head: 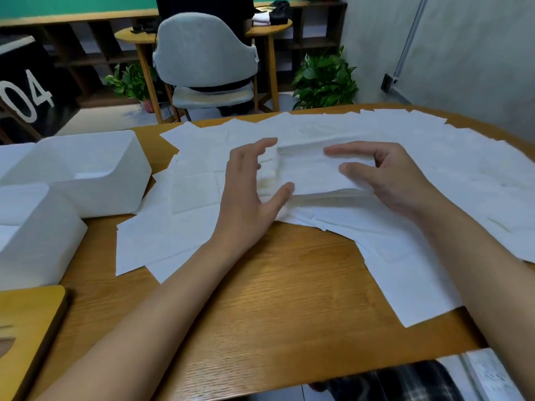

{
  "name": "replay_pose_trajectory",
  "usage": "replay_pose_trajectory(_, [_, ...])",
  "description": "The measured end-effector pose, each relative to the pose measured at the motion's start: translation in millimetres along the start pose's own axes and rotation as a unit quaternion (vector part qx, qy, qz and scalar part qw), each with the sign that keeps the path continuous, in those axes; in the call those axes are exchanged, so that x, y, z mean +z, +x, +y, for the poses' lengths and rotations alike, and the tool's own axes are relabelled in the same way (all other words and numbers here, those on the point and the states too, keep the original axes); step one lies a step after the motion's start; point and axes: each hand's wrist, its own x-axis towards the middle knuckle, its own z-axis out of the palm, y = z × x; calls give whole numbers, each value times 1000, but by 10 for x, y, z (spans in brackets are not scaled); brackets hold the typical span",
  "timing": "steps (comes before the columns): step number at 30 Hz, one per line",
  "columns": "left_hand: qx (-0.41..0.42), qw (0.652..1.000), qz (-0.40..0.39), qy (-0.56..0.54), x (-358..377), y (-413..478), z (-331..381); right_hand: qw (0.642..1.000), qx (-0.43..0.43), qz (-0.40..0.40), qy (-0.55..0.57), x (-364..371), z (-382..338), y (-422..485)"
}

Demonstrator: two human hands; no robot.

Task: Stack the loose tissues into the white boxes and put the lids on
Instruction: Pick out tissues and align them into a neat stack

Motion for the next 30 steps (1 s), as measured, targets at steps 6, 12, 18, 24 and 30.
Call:
replay_pose_trajectory(6, [42, 988, -147, -28, 349, 59, 256, 999, 10, 45, -4, -238, 213, -124])
replay_pose_trajectory(12, [46, 953, -293, -65, 615, -63, 523, 994, 24, 101, 41, -266, 330, -224])
replay_pose_trajectory(18, [73, 917, -390, -49, 622, -211, 572, 994, 29, 97, 50, -283, 352, -205])
replay_pose_trajectory(24, [74, 918, -378, -91, 651, -217, 541, 995, 22, 88, 32, -291, 367, -204])
replay_pose_trajectory(30, [-25, 932, -323, -166, 494, -138, 473, 994, 36, 80, 58, -291, 354, -223])
